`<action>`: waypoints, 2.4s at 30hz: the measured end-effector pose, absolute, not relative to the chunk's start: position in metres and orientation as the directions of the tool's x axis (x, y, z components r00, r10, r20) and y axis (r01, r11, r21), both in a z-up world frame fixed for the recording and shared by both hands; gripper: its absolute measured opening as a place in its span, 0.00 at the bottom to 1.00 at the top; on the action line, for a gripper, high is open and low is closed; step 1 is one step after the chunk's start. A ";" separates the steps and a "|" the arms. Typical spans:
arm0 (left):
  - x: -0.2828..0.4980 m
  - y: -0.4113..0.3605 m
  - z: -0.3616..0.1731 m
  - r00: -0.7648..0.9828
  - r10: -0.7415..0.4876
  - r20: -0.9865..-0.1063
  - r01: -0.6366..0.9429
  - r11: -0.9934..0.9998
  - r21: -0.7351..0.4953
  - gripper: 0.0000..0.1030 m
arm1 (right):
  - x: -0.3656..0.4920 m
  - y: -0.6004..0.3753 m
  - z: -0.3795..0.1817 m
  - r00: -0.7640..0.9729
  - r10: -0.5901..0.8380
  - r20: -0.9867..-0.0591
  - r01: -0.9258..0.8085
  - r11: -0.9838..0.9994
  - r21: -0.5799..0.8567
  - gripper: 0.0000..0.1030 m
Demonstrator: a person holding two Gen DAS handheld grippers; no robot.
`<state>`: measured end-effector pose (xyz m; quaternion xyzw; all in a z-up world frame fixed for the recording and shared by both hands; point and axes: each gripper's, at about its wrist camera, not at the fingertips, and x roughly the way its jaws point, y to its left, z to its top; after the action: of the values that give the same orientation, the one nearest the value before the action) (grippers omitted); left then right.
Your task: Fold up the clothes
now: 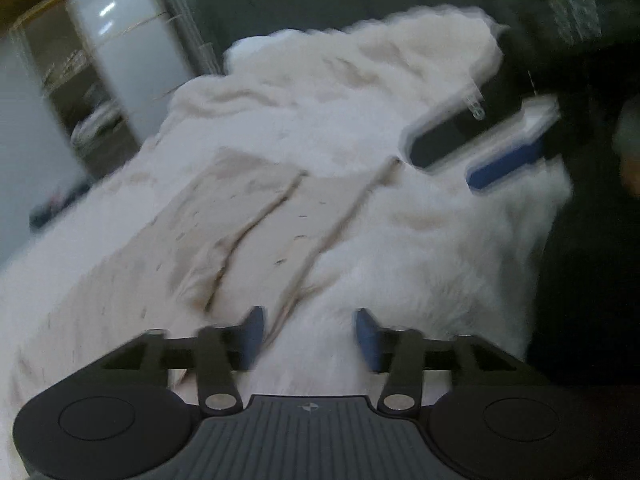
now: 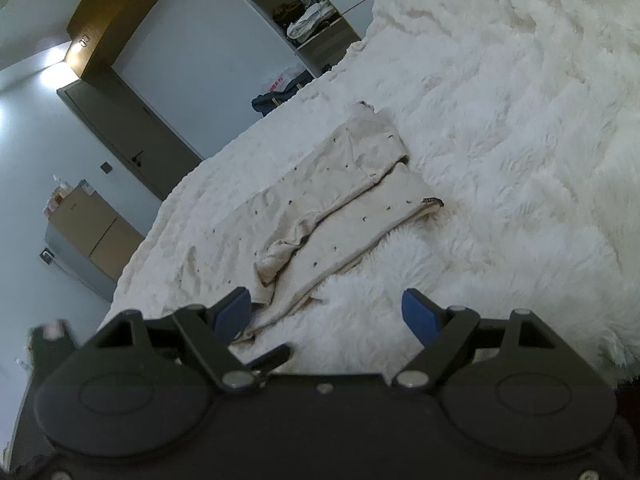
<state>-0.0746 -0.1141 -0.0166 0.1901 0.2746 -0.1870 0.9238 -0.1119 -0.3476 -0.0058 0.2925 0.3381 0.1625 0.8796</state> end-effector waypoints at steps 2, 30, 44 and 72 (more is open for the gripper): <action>-0.080 -0.085 0.000 0.795 -0.230 -0.561 0.382 0.909 0.168 0.84 | -0.110 -0.346 -0.006 0.711 0.476 -0.517 -0.077 0.784 0.617 0.80; -0.017 0.301 -0.061 0.790 -0.355 -0.499 -0.204 0.616 -0.761 0.93 | 0.039 -0.017 0.120 0.591 0.536 -0.603 -0.488 0.832 0.262 0.99; 0.015 0.303 -0.075 0.727 -0.438 -0.528 -0.176 0.624 -0.761 0.69 | 0.218 0.258 -0.007 0.172 0.108 -0.979 -0.382 0.923 0.035 0.62; 0.000 0.241 0.018 0.788 -0.456 -0.414 0.070 0.734 -0.676 0.03 | 0.199 0.149 0.097 0.211 0.295 -0.932 -0.448 0.877 0.176 0.07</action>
<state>-0.0003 0.2411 0.0177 -0.3333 0.2900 -0.1486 0.8847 0.1988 0.1491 0.0970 -0.0659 0.5806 0.2396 0.7754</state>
